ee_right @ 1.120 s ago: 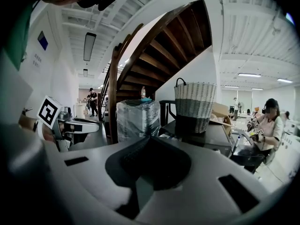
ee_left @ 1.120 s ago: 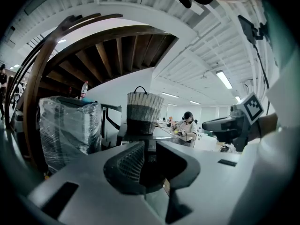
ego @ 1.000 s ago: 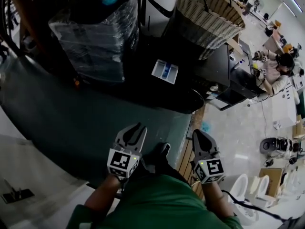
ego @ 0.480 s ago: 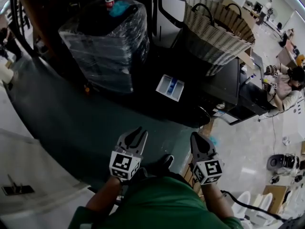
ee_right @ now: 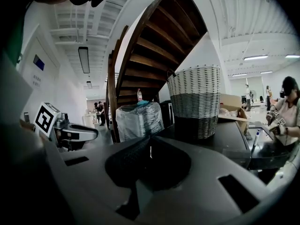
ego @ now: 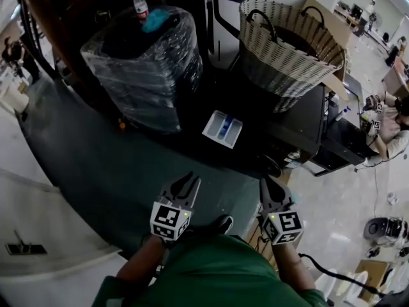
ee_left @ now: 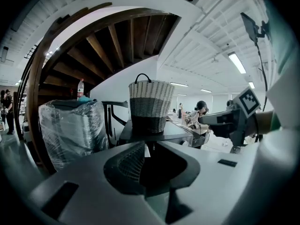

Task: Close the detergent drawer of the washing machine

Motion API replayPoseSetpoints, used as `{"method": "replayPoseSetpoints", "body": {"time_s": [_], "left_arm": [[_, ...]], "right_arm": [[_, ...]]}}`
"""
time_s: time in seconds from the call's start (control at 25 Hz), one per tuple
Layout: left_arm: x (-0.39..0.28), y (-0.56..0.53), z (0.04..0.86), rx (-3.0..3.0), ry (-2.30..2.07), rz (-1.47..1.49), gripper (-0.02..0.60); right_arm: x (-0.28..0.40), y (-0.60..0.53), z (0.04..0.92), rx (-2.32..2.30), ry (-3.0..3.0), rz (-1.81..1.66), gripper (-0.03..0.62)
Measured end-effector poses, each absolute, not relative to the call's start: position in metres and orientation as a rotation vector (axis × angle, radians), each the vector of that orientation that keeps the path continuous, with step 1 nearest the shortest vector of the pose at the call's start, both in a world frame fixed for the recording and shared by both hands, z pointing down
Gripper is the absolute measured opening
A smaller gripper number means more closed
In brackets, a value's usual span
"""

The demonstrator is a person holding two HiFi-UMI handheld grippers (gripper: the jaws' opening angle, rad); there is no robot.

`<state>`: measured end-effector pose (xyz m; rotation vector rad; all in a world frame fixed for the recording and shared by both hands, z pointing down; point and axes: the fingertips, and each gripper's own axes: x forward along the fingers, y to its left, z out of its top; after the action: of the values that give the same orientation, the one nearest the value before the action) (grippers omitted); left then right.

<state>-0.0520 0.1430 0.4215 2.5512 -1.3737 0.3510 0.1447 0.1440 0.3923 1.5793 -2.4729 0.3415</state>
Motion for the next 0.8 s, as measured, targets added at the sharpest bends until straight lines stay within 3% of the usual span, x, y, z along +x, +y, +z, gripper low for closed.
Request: {"method": "replayPoseSetpoints", "body": {"time_s": [0.4,0.8], "left_arm": [[-0.035,0.110,0.421,2.515,-1.465,0.364,0.091],[-0.042,0.068,0.462,2.496,-1.414,0.474,0.091]], "right_arm": [[0.188,0.114,0.393,1.585,-2.476,0.298,0.025],[0.184,0.072,0.416,1.599,-2.422,0.362,0.025]]}}
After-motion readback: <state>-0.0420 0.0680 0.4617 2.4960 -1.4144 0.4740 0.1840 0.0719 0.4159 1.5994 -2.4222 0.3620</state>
